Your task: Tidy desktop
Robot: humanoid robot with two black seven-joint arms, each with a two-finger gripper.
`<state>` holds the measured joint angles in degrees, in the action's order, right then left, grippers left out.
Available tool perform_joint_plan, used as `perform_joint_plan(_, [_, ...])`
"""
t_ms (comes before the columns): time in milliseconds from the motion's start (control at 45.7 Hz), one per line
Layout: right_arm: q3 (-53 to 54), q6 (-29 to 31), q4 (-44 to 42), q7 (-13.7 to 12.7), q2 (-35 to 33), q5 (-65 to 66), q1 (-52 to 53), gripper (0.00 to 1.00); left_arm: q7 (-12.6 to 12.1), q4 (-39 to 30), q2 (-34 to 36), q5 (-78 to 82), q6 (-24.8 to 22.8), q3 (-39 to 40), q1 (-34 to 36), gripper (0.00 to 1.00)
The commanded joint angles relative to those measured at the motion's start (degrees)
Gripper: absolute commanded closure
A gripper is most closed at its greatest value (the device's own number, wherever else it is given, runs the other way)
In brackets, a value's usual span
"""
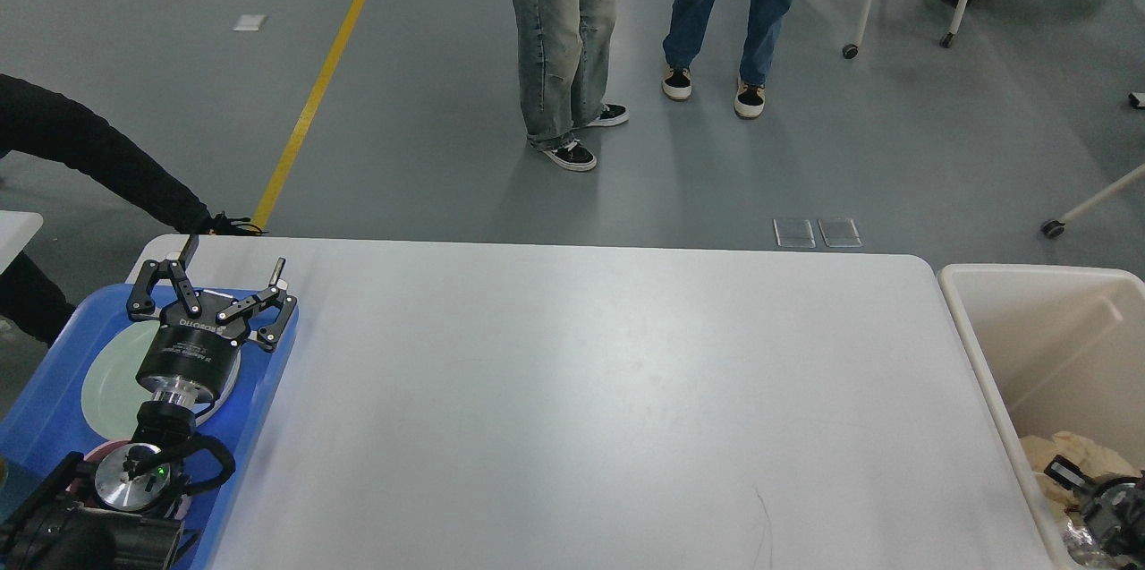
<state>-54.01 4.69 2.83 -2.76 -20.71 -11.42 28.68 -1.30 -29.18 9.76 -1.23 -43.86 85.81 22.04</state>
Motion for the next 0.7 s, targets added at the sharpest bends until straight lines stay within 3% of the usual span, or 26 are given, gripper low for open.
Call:
perform_joint_plan(0, [-0.5,-0.5,0.0,0.0,0.4,0.1,-1.3,0.00,0.0,0.0,0.0,0.0,0.0,0.0,0.0,0.04])
perform_joint_plan(678, [-0.4,0.9,0.0,0.7,-2.9,0.6,-0.1,0.00,0.0,0.0,0.0,0.0,0.0,0.0,0.0,0.04])
